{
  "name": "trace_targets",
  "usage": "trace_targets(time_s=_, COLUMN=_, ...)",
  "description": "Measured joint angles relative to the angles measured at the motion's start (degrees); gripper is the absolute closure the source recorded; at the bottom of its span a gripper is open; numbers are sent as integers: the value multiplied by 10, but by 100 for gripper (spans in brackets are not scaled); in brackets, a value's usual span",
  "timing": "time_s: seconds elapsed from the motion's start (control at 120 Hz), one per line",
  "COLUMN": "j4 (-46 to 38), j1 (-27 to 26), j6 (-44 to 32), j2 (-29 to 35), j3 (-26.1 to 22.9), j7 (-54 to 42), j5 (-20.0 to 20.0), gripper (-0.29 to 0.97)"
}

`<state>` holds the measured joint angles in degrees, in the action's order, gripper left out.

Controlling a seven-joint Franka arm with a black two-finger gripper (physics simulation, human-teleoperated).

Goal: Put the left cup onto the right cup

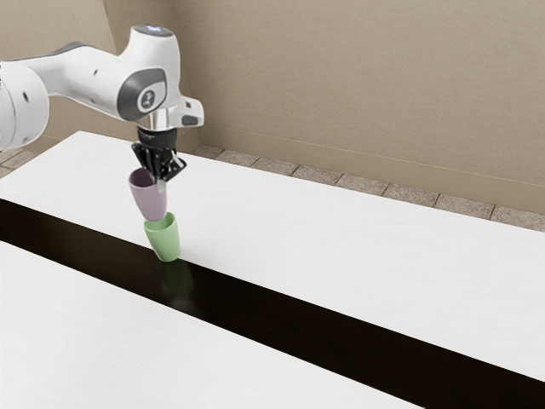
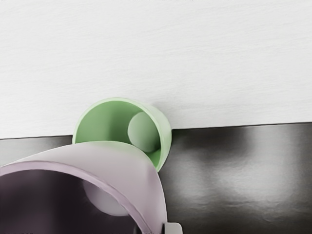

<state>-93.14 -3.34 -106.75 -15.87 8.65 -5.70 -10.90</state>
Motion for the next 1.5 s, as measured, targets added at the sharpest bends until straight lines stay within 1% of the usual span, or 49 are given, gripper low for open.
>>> trace_targets(time_s=0.333, j4=24, j1=7, j6=2, j2=-24, j3=0, j7=6, j5=-2, gripper=79)
trace_targets(time_s=0.733, j4=34, j1=11, j6=2, j2=-34, j3=-1, j7=9, j5=-13, gripper=79)
trace_targets(time_s=1.017, j4=47, j1=11, j6=1, j2=-50, j3=-2, j7=11, j5=-14, gripper=79)
trace_targets(time_s=1.5, j4=47, j1=13, j6=-4, j2=-59, j3=-6, j7=13, j5=-12, gripper=79)
